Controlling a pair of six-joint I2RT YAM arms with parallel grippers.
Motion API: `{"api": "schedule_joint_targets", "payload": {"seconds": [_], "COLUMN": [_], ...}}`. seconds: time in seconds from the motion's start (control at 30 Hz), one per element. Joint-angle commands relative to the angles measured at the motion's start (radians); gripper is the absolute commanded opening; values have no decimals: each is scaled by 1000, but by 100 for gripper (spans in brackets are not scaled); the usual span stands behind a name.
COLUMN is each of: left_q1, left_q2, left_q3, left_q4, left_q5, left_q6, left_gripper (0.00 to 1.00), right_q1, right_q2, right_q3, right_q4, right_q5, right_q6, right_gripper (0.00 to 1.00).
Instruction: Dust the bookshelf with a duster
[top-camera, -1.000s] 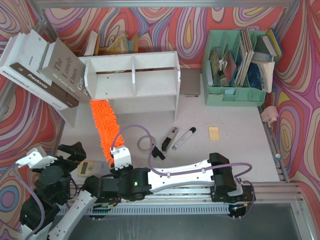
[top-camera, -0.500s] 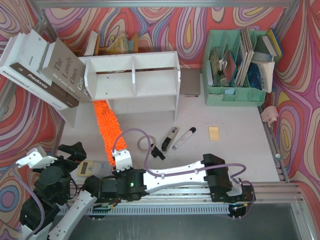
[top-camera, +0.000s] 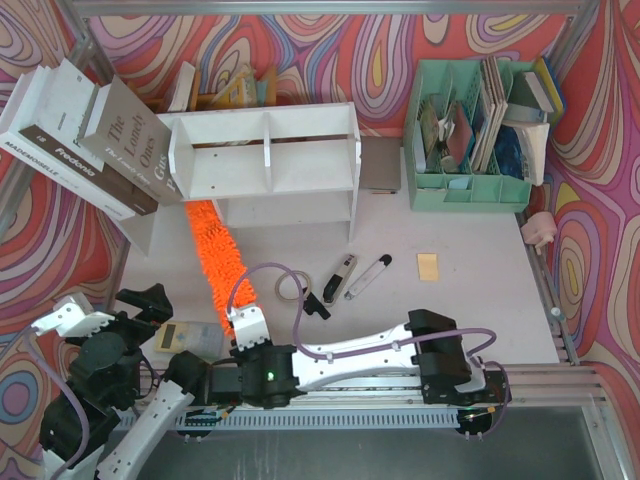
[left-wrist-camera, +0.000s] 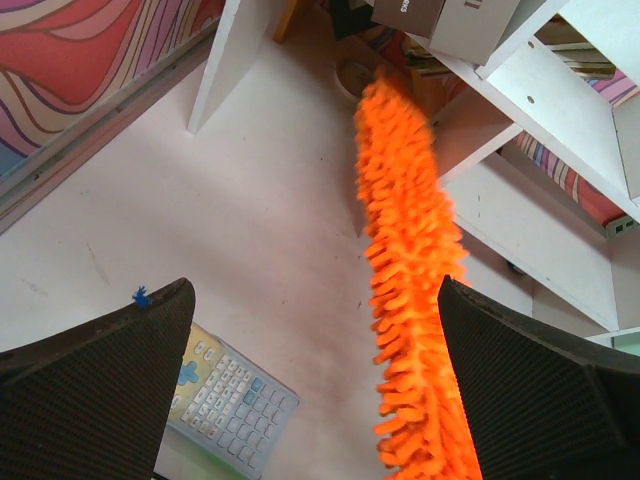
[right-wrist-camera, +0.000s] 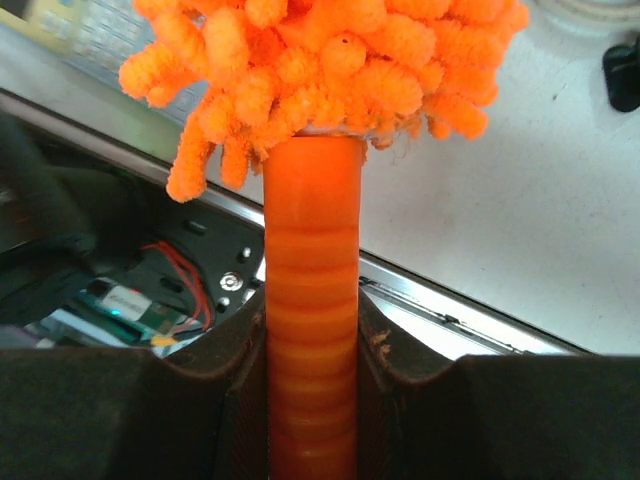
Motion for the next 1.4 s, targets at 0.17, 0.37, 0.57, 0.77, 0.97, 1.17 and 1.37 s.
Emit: {"api": "schedule_joint_targets", "payload": {"seconds": [0.17,0.37,0.57,0.77,0.97,1.17,1.37], "left_q1": [-7,-8,-10,-10,-12,-12,-12], "left_q2": [-9,-17,-14,-17,-17,-13,-21], "left_q3": [-6,-8,-7,-7,-8,-6,-6], "left_q4": [9,9,8,8,6,8,6], "left_q5": [-7,-13,-13,-14,-14,-13,-17], "left_q6": [-2,-4,-4,-3,-4,-3,-6], "left_gripper": [98,98,98,98,98,98,98], "right_q1": [55,25,-37,-42,19,53,30], "right_q2": [-101,-96,-43,-53,-98,-118,-97], "right_q3": [-2,-43,-55,-44,1,10,-40], "right_q4": [0,18,42,34,42,-19,-4], "right_q5": [255,157,6,10,192,271,177], "right_q6": [30,21,5,5,-40,10,21], "right_gripper": [0,0,0,0,0,0,0]}}
